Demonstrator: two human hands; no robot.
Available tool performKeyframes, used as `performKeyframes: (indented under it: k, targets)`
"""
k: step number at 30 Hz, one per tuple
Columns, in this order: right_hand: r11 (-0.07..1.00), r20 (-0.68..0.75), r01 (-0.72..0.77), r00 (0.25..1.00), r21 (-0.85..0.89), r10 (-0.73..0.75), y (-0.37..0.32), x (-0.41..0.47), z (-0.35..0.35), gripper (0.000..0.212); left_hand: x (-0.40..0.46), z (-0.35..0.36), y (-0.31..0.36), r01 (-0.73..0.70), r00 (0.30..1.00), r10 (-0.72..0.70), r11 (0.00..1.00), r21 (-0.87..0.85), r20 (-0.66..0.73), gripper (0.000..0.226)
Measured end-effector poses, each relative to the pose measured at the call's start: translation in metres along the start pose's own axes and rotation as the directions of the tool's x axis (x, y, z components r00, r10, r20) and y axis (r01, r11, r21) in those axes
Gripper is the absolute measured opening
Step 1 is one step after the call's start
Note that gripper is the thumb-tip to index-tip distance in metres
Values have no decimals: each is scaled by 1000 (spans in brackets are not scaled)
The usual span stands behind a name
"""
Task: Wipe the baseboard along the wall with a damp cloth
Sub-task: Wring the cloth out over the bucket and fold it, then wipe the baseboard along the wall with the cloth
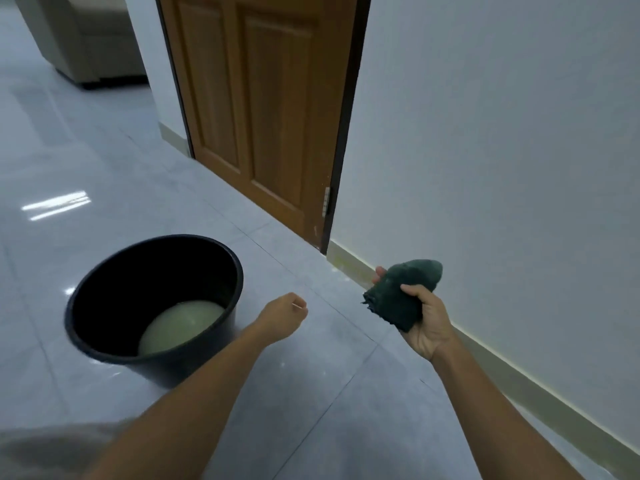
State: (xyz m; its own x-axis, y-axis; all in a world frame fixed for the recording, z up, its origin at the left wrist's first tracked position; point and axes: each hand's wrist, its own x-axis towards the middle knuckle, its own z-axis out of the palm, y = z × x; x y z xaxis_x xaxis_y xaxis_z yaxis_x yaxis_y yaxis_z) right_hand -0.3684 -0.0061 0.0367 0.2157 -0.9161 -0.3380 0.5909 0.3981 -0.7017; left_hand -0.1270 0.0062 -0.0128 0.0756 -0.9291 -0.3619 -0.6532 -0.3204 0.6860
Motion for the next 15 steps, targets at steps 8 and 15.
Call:
performKeyframes:
  k: [8,15]
  targets:
    - [719,-204,-209,974,-663,94,29,140,-36,53,121,65,-68,44,999,-39,988,150,-38,43]
    - [-290,-2,-76,969,-954,-245,93,264,-57,60,199,125,-108,-7,988,73,905,426,-139,63]
